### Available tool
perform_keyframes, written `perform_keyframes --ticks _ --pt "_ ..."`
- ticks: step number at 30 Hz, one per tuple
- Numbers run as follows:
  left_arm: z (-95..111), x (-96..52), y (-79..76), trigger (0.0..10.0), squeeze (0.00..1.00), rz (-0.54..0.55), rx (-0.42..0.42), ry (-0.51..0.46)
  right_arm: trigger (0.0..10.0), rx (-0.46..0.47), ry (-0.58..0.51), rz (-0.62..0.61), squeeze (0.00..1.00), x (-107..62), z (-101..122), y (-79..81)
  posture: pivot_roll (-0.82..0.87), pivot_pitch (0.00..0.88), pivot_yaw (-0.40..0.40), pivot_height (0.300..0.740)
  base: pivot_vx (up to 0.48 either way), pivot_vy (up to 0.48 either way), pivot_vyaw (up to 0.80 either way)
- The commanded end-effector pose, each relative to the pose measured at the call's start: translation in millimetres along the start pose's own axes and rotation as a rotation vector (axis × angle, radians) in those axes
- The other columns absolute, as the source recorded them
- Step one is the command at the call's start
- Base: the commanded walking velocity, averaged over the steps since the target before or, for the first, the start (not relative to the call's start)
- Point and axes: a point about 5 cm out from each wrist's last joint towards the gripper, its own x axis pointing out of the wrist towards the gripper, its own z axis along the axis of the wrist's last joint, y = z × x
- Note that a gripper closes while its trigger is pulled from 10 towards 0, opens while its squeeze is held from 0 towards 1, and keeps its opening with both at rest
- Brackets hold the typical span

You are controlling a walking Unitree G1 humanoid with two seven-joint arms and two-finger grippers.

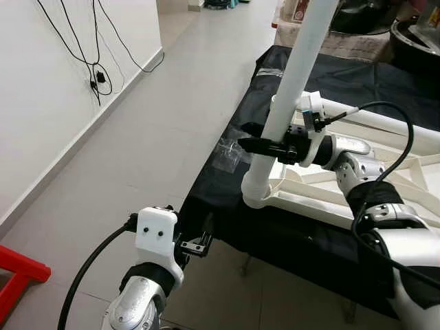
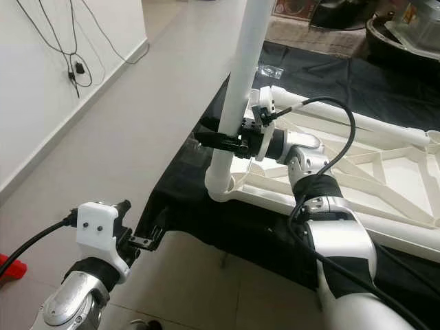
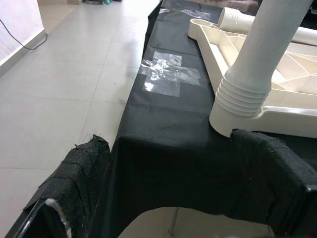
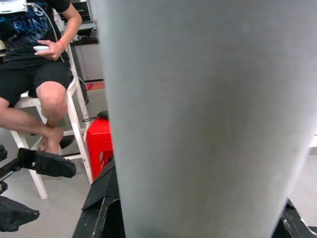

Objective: Building children table

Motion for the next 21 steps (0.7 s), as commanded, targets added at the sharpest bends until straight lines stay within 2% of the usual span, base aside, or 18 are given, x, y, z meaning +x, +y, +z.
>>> perform_keyframes --ticks 1,12,14,17,20,21 --pt "-1.7 -2.4 -0.8 10.0 0.0 -0.002 0.002 0.02 10.0 -0.001 0.027 -0.007 0.0 -1.1 -2.8 -0.5 0.14 0.195 -0.059 0.74 0.0 0.0 0.0" --pt "-0.7 -4.0 0.1 10.0 0.0 0.004 0.003 0.021 10.0 -0.011 0.061 -0.047 0.0 -3.5 -6.6 -2.6 0.14 0.199 -0.062 0.74 0.0 0.0 0.0" --pt "-0.8 -3.7 0.5 10.0 0.0 0.006 0.004 0.022 10.0 -0.026 0.065 -0.089 0.0 -2.6 -7.5 -4.4 0.14 0.2 -0.056 0.74 0.0 0.0 0.0" --pt "-0.9 -2.7 0.7 10.0 0.0 0.006 0.005 0.021 10.0 -0.025 0.012 -0.097 0.0 -0.6 -1.1 -5.8 0.14 0.196 -0.051 0.74 0.0 0.0 0.0" --pt "-0.4 1.9 2.3 10.0 0.0 0.008 0.009 0.012 10.0 -0.031 -0.127 -0.124 0.0 5.0 20.8 -9.9 0.13 0.177 -0.044 0.74 0.0 0.0 0.0" --pt "-0.4 1.9 2.3 10.0 0.0 0.008 0.009 0.012 10.0 -0.031 -0.127 -0.124 0.0 5.0 20.8 -9.9 0.13 0.177 -0.044 0.74 0.0 0.0 0.0"
